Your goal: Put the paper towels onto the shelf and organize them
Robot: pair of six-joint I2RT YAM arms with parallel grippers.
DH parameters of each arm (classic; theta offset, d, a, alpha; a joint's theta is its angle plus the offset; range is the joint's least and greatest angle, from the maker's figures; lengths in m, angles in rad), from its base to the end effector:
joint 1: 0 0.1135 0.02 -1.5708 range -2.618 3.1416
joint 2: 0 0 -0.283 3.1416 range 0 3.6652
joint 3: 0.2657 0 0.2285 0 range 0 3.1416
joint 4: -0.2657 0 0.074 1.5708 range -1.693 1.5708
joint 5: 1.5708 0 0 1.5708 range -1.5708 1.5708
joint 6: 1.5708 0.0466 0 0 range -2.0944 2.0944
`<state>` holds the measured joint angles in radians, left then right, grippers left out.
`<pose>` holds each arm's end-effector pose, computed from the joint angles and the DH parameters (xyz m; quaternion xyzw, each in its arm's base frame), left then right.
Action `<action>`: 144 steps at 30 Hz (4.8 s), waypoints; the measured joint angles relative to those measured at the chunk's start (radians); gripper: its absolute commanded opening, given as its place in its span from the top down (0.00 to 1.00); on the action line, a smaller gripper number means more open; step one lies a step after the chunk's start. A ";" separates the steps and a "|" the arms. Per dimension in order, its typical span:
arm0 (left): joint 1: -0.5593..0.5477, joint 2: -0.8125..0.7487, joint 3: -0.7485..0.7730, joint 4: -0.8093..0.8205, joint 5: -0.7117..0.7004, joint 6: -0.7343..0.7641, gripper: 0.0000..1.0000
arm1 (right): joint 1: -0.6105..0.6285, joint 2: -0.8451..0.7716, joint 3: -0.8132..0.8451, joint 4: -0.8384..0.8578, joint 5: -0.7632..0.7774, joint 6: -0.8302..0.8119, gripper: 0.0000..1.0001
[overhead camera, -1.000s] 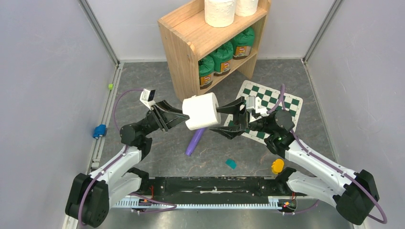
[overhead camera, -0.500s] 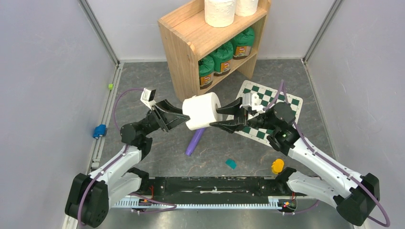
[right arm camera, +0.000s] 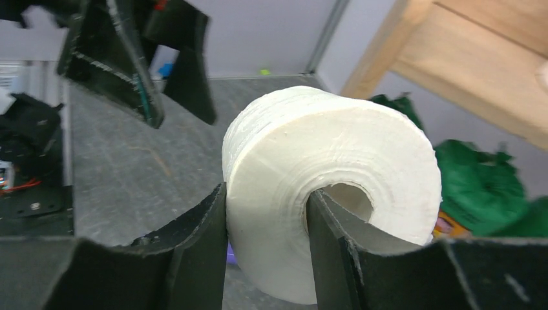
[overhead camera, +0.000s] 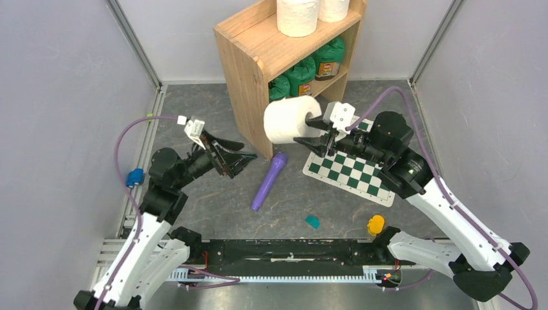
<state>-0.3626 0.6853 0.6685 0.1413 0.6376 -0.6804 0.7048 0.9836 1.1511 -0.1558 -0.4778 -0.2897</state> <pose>0.1144 -0.0731 0.3627 0.1326 0.6577 -0.5345 0.5140 0.1278 0.1368 0.4464 -0.4737 0.5200 0.3052 0.6419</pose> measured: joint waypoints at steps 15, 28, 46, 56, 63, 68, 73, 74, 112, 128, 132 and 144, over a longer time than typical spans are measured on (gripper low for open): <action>0.000 -0.111 -0.030 -0.587 -0.540 0.403 0.00 | -0.001 0.231 0.452 -0.179 0.413 -0.194 1.00; 0.000 0.032 -0.078 -0.608 -0.549 0.462 0.00 | -0.001 0.433 0.682 -0.151 0.449 -0.281 0.84; 0.000 0.041 -0.063 -0.588 -0.550 0.533 0.00 | -0.001 0.550 0.784 -0.061 0.448 -0.325 0.34; 0.000 0.034 -0.063 -0.588 -0.550 0.537 0.00 | -0.001 0.605 0.829 0.032 0.402 -0.349 0.16; 0.000 0.032 -0.063 -0.587 -0.550 0.537 0.00 | -0.001 0.605 0.809 0.092 0.353 -0.349 0.02; 0.000 0.032 -0.064 -0.580 -0.550 0.537 0.00 | -0.001 0.528 0.692 0.176 0.340 -0.347 0.02; 0.000 0.033 -0.064 -0.579 -0.550 0.537 0.00 | -0.015 0.422 0.556 0.252 0.389 -0.328 0.02; 0.000 0.033 -0.064 -0.579 -0.550 0.537 0.00 | -0.026 0.407 0.538 0.263 0.402 -0.316 0.02; 0.000 -0.004 -0.058 -0.584 -0.572 0.544 0.00 | -0.137 0.415 0.295 0.467 0.525 -0.112 0.02; 0.000 -0.205 0.108 -0.647 -1.040 0.559 0.00 | -0.138 -0.497 -0.562 0.468 1.098 -0.086 0.02; 0.000 -0.283 0.097 -0.616 -1.120 0.559 0.00 | -0.139 -0.671 -0.649 0.377 1.205 -0.052 0.02; 0.000 -0.409 -0.003 -0.549 -1.307 0.531 0.00 | -0.139 -0.977 -0.721 0.127 1.370 -0.023 0.02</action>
<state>-0.3626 0.2768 0.6651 -0.4072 -0.6697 -0.1497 0.5655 0.0063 0.4297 -0.0292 0.8925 -0.3130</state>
